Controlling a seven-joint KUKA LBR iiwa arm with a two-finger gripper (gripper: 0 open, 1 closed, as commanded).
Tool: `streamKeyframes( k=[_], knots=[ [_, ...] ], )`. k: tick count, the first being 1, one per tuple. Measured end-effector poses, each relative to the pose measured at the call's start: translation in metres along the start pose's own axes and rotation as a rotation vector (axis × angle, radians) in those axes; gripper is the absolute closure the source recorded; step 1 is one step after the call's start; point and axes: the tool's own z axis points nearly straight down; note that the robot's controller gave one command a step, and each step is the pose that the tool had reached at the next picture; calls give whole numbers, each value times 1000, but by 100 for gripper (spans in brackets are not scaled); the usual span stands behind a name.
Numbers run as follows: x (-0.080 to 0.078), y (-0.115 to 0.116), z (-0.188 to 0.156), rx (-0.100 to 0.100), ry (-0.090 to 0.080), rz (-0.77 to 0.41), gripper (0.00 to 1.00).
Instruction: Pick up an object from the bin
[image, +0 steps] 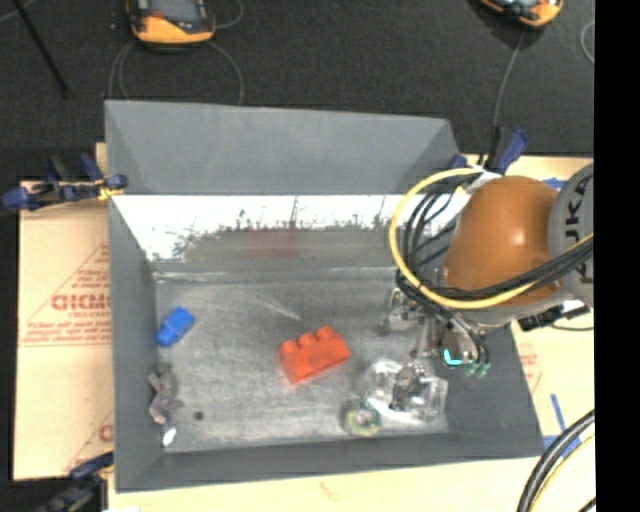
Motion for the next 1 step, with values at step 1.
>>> streamKeyframes(
  k=[1],
  knots=[
    [-36, -55, 94, -3, -10, 224, 0]
  ],
)
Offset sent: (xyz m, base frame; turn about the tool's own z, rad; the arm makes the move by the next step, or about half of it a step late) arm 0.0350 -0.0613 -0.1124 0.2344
